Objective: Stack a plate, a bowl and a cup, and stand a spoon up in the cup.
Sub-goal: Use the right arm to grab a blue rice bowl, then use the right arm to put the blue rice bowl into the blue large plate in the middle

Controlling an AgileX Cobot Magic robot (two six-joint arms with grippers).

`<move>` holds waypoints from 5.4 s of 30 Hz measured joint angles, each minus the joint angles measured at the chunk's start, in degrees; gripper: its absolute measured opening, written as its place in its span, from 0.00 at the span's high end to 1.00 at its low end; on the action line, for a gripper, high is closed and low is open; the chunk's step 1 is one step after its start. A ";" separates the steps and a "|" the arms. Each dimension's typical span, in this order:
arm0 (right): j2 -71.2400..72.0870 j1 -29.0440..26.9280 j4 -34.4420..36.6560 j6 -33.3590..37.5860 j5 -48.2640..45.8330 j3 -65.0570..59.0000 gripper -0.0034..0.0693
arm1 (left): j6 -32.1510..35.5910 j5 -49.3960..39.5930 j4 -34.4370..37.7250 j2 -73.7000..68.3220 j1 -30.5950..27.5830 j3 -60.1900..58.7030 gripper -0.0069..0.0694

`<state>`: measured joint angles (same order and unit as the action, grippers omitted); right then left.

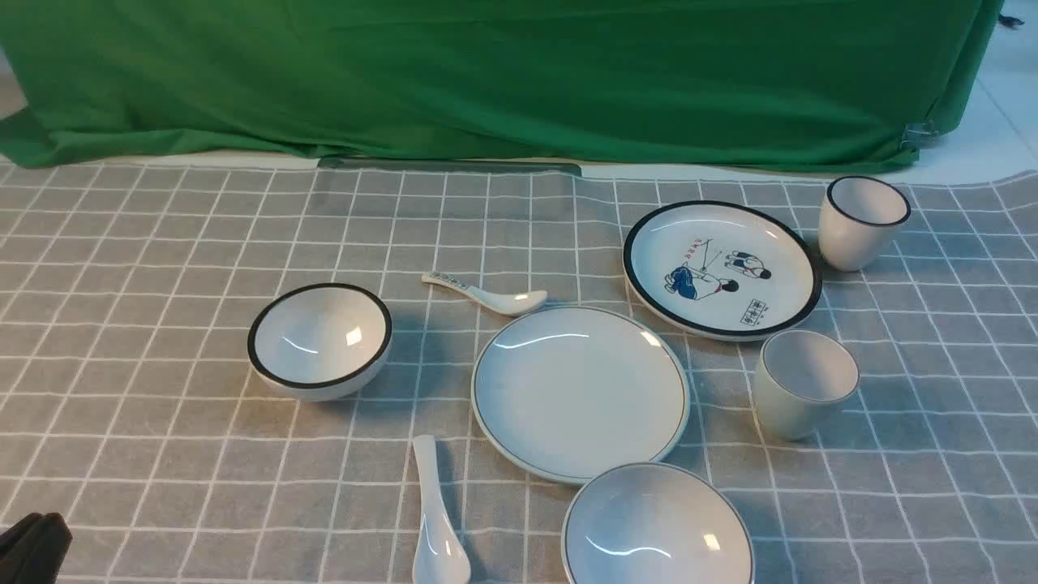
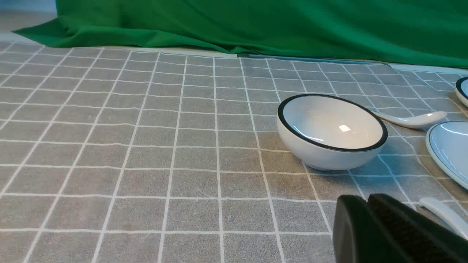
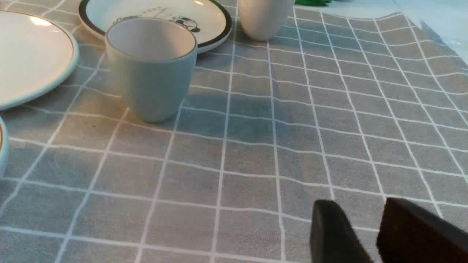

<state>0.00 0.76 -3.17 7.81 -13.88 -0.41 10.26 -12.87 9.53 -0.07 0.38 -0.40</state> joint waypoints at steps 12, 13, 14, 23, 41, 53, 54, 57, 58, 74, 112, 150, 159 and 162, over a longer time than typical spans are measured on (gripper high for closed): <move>0.00 0.00 0.00 0.00 0.11 0.00 0.62 | 0.00 0.00 0.00 0.00 0.00 0.00 0.89; 0.00 0.00 0.00 0.00 0.11 0.00 0.62 | 0.00 0.00 0.00 0.00 0.00 0.00 0.89; 0.00 0.00 0.00 0.00 0.11 0.00 0.62 | 0.00 0.00 0.00 0.00 0.00 0.00 0.89; 0.00 0.00 0.00 0.00 0.15 0.00 0.62 | -1.44 8.57 0.22 0.00 0.00 0.00 0.89; 0.00 0.00 12.10 -22.28 22.79 0.00 0.62 | -28.71 42.13 8.47 -2.55 -0.06 7.03 0.89; 0.00 0.00 13.20 -24.74 35.98 0.00 0.62 | -17.57 -21.18 0.17 -41.04 -0.06 46.11 0.89; 0.00 0.06 13.20 -26.08 35.57 0.24 0.64 | -15.03 -26.23 1.69 -44.16 -0.06 46.96 0.89; -1.46 1.49 13.13 -29.69 19.86 7.18 0.78 | -3.19 -35.68 10.25 -55.29 -0.06 47.06 0.89; -2.00 1.83 13.13 -29.34 17.26 9.37 0.81 | -1.72 -36.09 10.82 -55.81 -0.06 46.95 0.89; -54.84 25.83 9.43 -5.95 -37.50 48.61 0.92 | -3.70 -31.23 7.84 -71.76 27.18 46.81 0.91; -92.88 40.46 -2.95 -27.48 -11.69 50.36 0.77 | -7.68 -33.18 2.60 -72.27 28.28 48.00 0.90; -114.60 30.93 4.97 -15.80 -25.92 89.14 0.84 | -18.10 -31.80 -10.11 -72.27 28.28 48.00 0.90; -116.11 30.83 5.15 -15.78 -24.29 89.22 0.36 | -18.27 -31.80 -10.11 -72.27 28.28 48.00 0.90; -115.25 30.83 4.46 -15.78 -26.77 90.09 0.25 | -18.27 -31.98 -10.11 -72.27 28.28 48.00 0.90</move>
<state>-115.25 31.58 1.29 -7.97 -40.64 89.68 -8.00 -44.85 -0.58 -72.35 28.65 47.61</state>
